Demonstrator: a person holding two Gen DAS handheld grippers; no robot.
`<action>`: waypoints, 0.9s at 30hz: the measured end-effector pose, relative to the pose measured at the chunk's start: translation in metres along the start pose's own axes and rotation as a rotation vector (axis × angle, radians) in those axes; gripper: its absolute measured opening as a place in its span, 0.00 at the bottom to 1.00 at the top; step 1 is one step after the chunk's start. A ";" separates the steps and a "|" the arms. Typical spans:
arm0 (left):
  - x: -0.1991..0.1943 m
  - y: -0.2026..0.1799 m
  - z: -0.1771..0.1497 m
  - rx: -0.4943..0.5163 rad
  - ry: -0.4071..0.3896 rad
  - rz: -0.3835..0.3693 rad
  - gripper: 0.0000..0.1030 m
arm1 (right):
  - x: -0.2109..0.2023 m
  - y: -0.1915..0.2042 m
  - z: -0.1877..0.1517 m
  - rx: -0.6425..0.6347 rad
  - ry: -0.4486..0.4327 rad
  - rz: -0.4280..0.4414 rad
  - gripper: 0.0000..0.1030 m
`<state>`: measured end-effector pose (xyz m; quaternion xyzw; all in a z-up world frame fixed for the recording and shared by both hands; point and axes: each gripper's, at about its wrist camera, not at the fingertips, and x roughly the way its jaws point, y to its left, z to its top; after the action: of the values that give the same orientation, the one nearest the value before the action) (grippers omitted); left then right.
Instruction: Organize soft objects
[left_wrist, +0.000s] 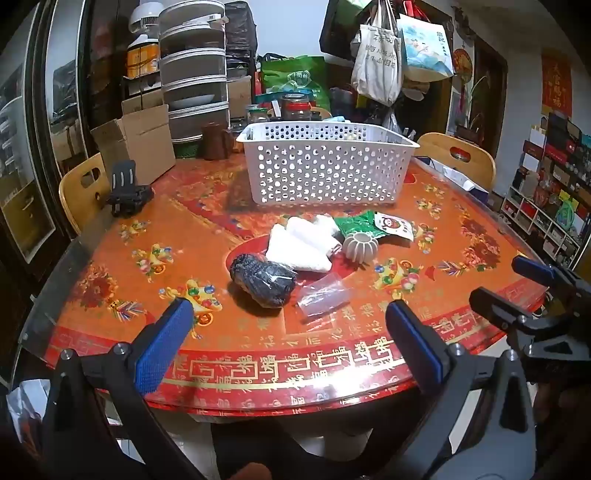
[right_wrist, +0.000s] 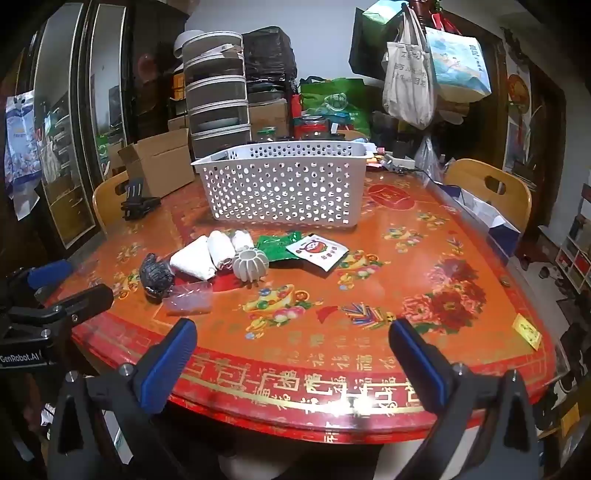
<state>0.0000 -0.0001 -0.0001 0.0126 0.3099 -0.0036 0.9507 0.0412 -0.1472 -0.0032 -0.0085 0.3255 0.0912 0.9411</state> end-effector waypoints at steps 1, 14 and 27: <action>0.000 0.000 0.000 -0.003 0.001 0.001 1.00 | 0.000 0.000 0.000 0.000 0.004 0.000 1.00; -0.002 0.003 0.003 -0.030 -0.003 -0.012 1.00 | 0.002 0.002 0.001 0.002 0.006 0.001 1.00; -0.005 0.004 0.005 -0.026 -0.008 -0.015 1.00 | 0.004 0.002 -0.002 0.005 0.012 0.001 1.00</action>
<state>-0.0013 0.0038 0.0071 -0.0022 0.3063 -0.0067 0.9519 0.0426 -0.1444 -0.0071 -0.0067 0.3313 0.0906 0.9391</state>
